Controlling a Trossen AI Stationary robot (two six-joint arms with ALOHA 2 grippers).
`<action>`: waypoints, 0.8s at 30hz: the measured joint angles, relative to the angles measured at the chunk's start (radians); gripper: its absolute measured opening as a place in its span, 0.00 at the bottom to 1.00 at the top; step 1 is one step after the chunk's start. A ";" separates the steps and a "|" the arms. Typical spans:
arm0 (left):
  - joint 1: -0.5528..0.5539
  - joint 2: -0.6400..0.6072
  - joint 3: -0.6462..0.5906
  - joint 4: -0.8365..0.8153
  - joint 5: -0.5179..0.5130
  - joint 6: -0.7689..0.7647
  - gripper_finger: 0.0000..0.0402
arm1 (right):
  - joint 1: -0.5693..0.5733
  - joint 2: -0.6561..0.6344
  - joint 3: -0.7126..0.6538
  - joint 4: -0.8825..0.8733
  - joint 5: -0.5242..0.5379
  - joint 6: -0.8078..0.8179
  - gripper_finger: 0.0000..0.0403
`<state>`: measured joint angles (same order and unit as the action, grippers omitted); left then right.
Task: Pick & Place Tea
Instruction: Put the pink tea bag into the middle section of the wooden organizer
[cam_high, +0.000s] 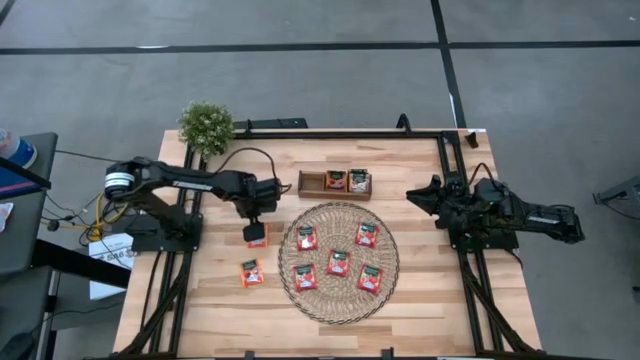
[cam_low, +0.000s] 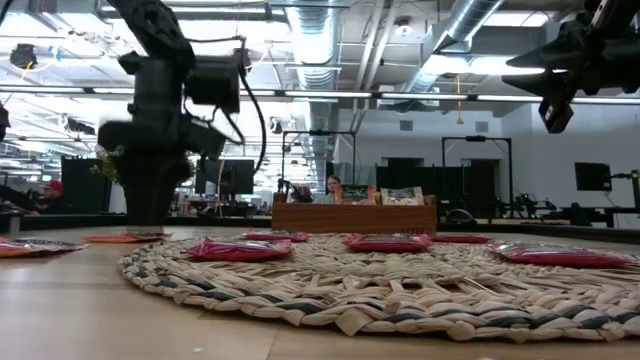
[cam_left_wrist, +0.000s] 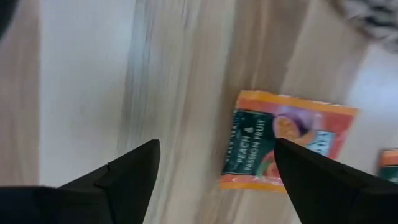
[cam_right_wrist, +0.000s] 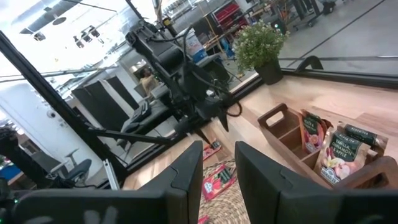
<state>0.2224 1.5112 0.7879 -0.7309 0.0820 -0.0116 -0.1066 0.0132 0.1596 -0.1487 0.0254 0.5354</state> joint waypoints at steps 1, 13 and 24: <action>0.002 0.018 0.000 0.002 0.000 0.000 0.77 | 0.000 0.000 0.000 0.000 0.000 0.000 0.22; 0.012 0.111 0.007 0.026 -0.021 -0.001 0.76 | 0.000 0.000 0.000 -0.003 -0.002 -0.001 0.22; 0.015 0.116 0.005 0.023 -0.027 -0.025 0.43 | 0.000 0.000 0.000 -0.020 -0.002 -0.002 0.22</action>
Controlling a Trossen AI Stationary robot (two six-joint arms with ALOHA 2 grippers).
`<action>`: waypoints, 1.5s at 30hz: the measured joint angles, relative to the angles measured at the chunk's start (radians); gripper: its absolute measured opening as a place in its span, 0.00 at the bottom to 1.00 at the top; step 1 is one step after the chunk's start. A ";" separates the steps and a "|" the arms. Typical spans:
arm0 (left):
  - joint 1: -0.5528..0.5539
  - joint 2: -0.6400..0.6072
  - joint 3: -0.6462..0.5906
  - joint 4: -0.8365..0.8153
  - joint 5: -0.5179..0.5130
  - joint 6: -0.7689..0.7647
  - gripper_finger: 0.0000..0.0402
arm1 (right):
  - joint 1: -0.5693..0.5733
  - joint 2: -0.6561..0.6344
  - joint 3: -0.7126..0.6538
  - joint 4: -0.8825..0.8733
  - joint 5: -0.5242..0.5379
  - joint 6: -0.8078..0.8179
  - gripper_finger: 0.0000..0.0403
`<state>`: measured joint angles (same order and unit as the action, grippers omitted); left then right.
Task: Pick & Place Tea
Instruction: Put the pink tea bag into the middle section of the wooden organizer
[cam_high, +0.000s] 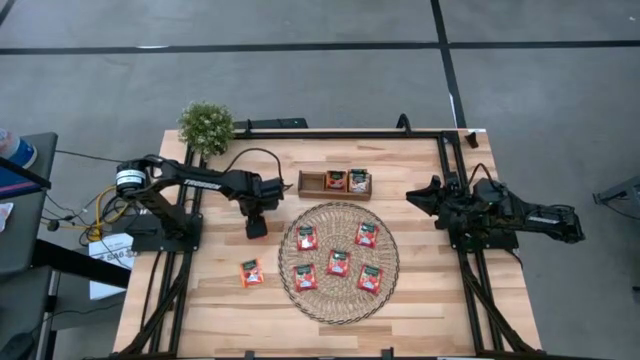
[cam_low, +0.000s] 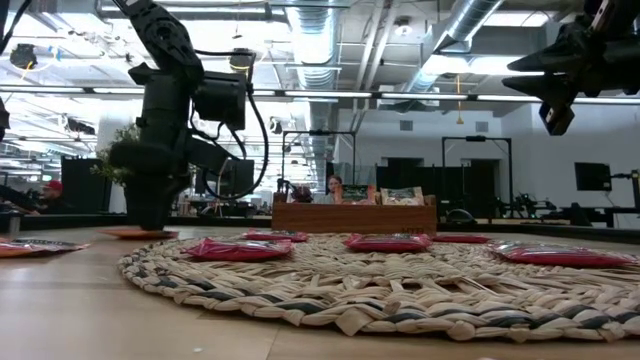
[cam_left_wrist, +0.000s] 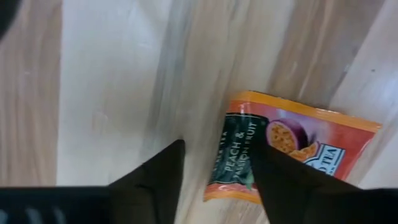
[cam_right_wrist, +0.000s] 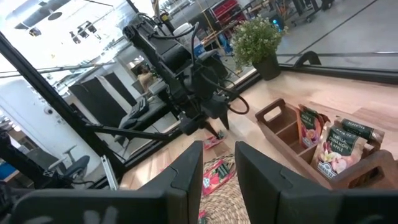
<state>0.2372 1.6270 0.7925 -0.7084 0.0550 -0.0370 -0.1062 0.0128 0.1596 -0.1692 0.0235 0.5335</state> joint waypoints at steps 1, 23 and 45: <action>0.000 -0.002 -0.001 -0.001 0.000 -0.004 0.40 | 0.000 0.000 0.000 0.000 0.000 0.000 0.22; -0.002 0.004 0.085 -0.053 0.029 -0.028 0.00 | 0.000 0.000 0.000 -0.004 0.000 -0.010 0.22; -0.030 0.001 0.435 -0.271 0.019 0.003 0.00 | 0.000 0.000 0.000 -0.003 0.002 0.103 0.22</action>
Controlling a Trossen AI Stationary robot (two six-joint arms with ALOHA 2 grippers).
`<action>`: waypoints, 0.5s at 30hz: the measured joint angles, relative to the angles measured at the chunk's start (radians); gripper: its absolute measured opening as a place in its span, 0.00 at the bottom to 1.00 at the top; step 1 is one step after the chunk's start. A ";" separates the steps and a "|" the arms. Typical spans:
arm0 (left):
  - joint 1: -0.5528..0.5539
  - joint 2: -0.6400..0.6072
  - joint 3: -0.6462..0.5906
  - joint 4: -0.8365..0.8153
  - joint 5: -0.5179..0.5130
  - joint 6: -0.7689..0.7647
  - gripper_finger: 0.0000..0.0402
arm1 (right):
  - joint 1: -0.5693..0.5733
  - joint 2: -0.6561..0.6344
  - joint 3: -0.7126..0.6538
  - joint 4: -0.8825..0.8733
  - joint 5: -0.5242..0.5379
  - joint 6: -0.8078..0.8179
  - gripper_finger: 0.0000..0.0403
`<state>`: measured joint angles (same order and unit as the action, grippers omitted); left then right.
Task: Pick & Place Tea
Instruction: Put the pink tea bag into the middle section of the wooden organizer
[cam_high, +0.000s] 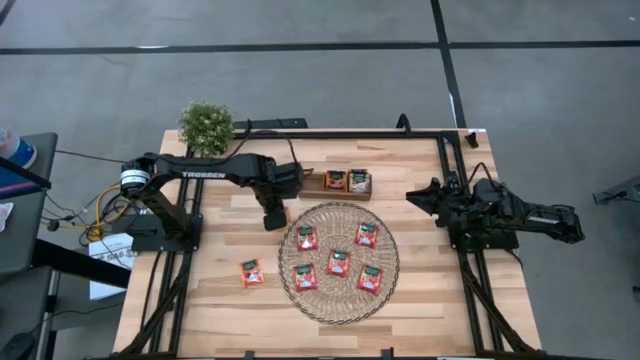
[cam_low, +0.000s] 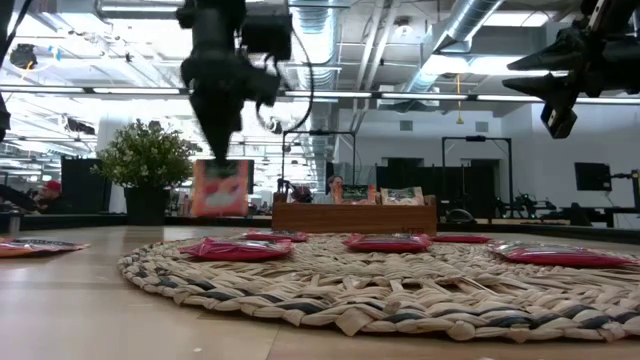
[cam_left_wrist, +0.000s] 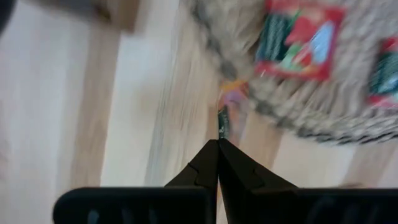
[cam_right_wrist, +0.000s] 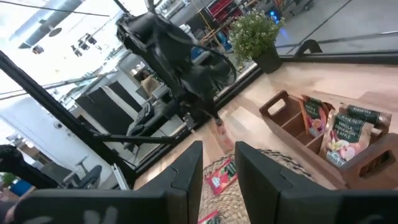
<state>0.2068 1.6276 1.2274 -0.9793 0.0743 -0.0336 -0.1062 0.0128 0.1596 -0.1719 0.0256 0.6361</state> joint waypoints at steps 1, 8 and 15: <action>-0.006 0.000 0.023 -0.006 0.000 0.001 0.00 | 0.000 0.000 0.000 0.000 0.000 0.000 0.22; -0.065 0.000 0.164 -0.035 -0.045 0.004 0.00 | -0.001 0.000 0.000 0.000 0.095 -0.066 0.22; -0.118 -0.001 0.240 0.043 -0.141 0.054 0.00 | -0.001 0.000 0.000 0.001 0.190 -0.068 0.22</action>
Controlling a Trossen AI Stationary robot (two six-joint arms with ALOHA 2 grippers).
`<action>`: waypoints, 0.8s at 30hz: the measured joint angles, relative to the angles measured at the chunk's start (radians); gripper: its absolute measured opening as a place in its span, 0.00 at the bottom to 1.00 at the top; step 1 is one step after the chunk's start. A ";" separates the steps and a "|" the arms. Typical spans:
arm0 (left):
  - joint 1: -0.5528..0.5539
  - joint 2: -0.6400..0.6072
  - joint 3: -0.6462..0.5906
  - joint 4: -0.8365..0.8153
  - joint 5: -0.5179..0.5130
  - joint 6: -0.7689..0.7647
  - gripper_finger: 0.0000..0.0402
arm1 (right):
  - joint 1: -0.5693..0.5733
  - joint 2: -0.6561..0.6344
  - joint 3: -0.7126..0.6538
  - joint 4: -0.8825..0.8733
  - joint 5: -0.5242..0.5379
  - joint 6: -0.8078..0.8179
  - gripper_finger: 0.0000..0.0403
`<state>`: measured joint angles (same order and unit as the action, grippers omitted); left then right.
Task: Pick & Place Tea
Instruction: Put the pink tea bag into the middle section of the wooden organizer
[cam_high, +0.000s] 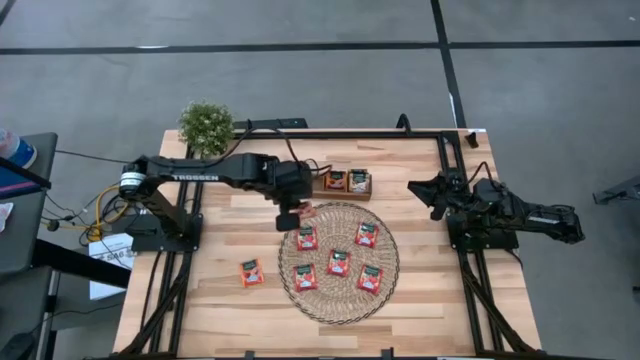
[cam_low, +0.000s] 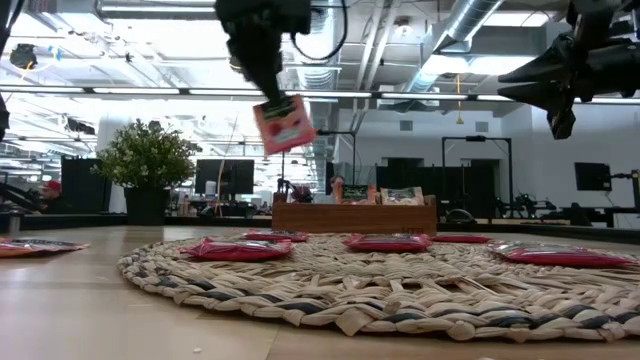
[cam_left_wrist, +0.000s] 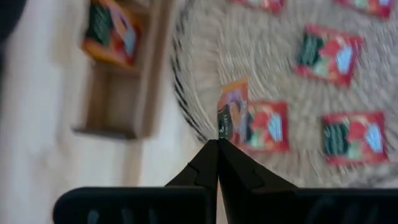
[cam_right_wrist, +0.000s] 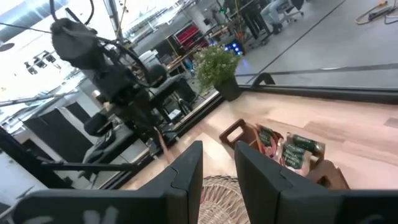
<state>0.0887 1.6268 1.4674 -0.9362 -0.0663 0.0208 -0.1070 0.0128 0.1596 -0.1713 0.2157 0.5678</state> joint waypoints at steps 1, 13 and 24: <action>-0.004 0.000 0.007 0.021 -0.018 0.011 0.00 | 0.000 0.000 0.000 0.000 0.000 0.000 0.22; 0.030 0.155 0.160 0.176 -0.152 0.175 0.00 | 0.000 0.000 0.001 -0.004 -0.003 0.000 0.22; 0.091 0.424 0.395 0.089 -0.275 0.366 0.00 | 0.001 0.000 0.001 -0.010 -0.006 0.000 0.22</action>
<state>0.1802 2.0511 1.8620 -0.8473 -0.3416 0.3873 -0.1062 0.0132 0.1604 -0.1810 0.2096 0.5682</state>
